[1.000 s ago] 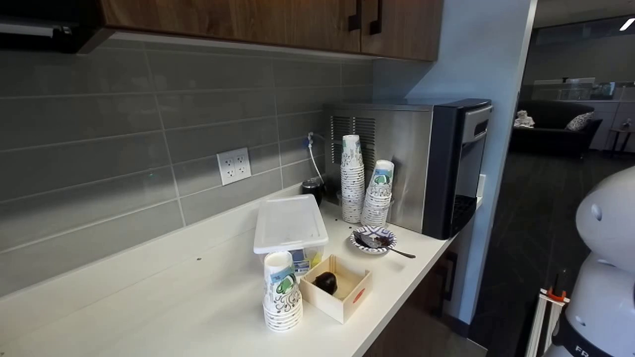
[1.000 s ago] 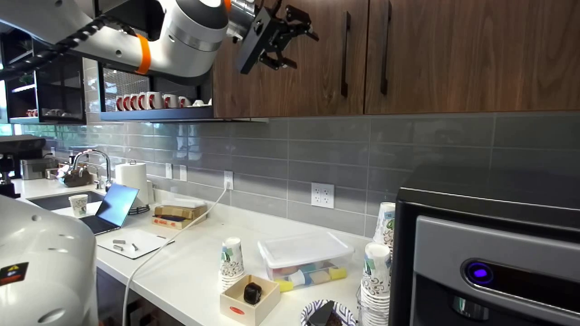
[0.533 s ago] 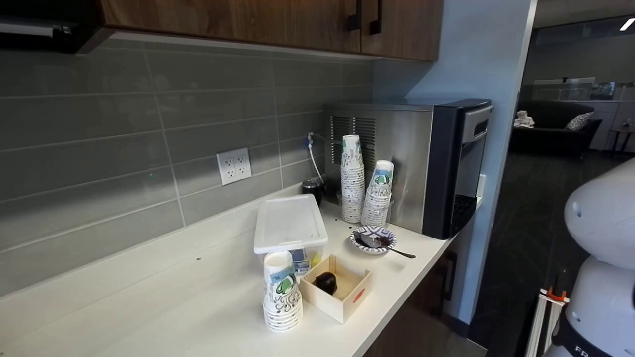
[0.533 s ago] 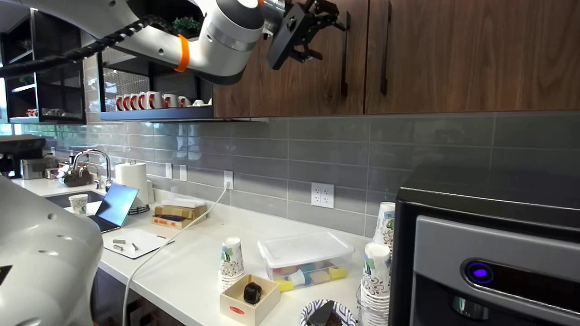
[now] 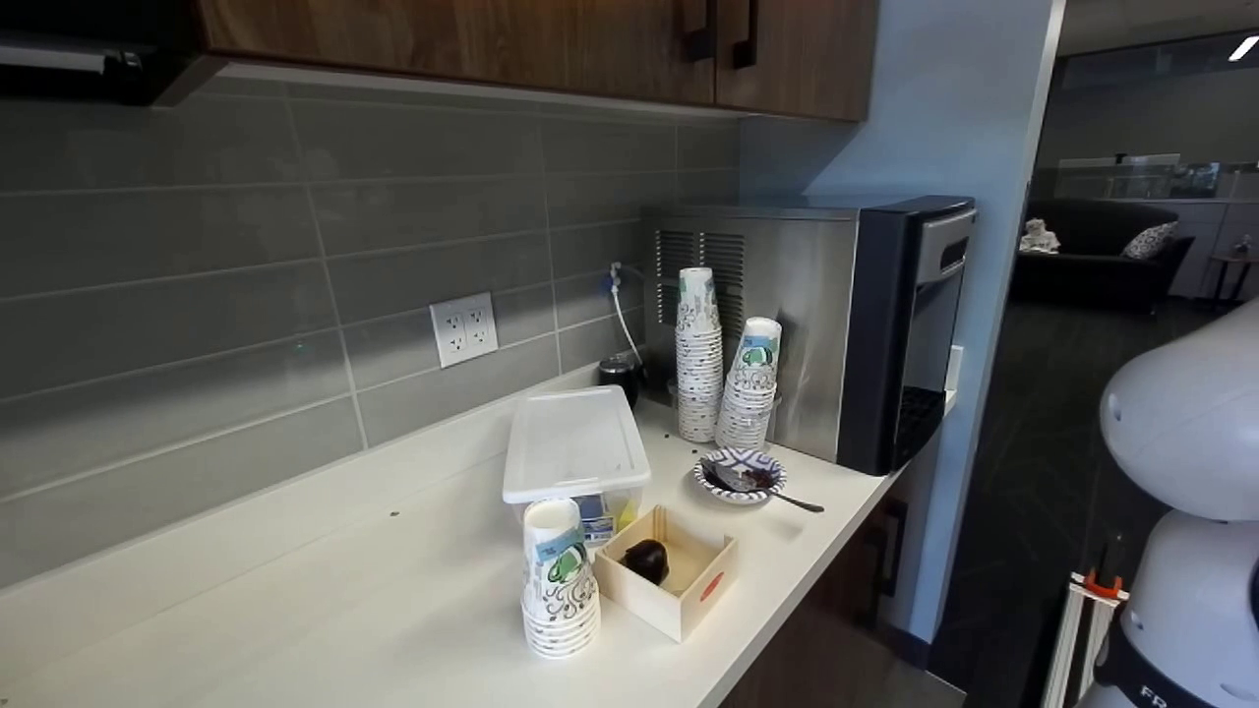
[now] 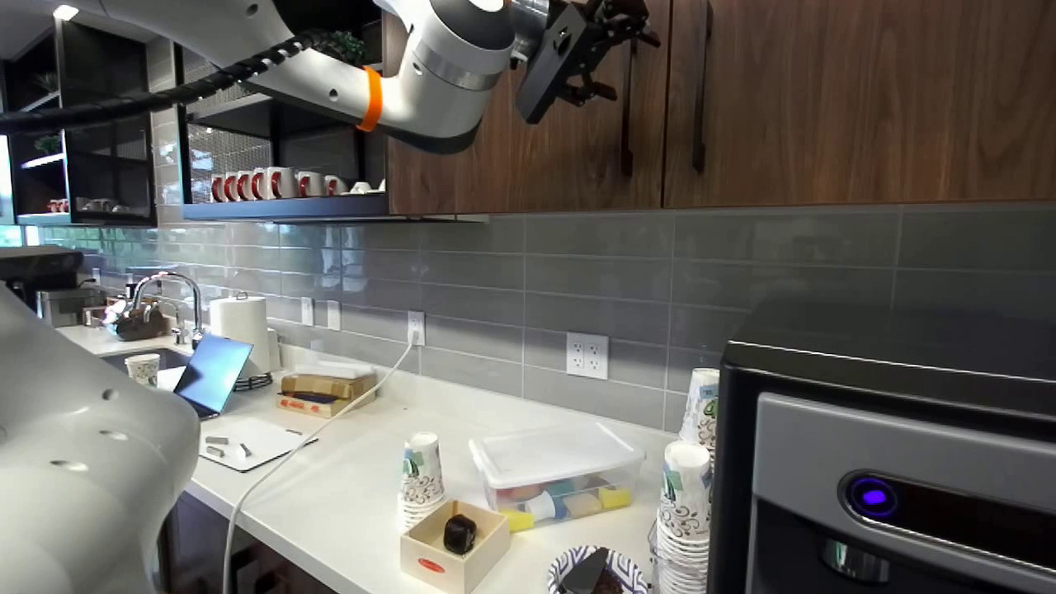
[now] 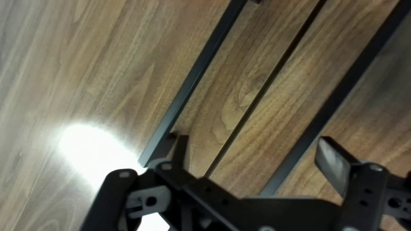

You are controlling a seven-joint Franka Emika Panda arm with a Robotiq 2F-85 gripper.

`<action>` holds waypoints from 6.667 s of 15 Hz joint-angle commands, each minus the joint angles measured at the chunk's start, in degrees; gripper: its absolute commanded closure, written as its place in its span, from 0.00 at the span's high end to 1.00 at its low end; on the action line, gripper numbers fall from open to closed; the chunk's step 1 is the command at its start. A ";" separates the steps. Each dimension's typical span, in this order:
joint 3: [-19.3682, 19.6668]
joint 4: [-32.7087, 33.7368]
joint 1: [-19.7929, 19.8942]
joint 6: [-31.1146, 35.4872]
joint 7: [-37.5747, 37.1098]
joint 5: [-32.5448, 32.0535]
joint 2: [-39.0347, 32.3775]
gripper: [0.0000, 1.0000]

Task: Partially open the cabinet's left door, and then close it

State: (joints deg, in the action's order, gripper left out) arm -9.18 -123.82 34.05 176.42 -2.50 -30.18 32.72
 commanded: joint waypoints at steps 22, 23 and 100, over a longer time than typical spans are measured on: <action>-3.43 1.72 -2.97 -3.48 -7.00 4.97 -2.19 1.00; -3.98 2.09 -2.09 -3.52 -7.60 4.53 -2.52 1.00; 5.70 -1.36 -7.60 -11.97 -1.94 11.32 4.38 1.00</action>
State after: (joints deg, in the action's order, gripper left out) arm -6.72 -129.71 32.51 164.64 -8.29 -21.27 42.17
